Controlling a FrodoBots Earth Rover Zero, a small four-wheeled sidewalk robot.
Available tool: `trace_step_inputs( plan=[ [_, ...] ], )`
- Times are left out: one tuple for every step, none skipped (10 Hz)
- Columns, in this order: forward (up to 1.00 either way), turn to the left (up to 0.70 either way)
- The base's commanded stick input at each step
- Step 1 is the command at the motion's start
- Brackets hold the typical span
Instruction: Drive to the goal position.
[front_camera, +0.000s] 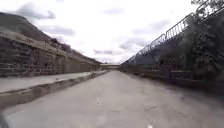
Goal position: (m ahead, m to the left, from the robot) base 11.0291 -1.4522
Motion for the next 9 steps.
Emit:
trace_step_inputs(
  plan=[
    [1.00, 0.00],
    [1.00, 0.00],
    [1.00, 0.00],
    [1.00, 0.00],
    [1.00, 0.00],
    [1.00, -0.30],
    [1.00, -0.34],
    [1.00, -0.38],
    [1.00, -0.40]
  ],
)
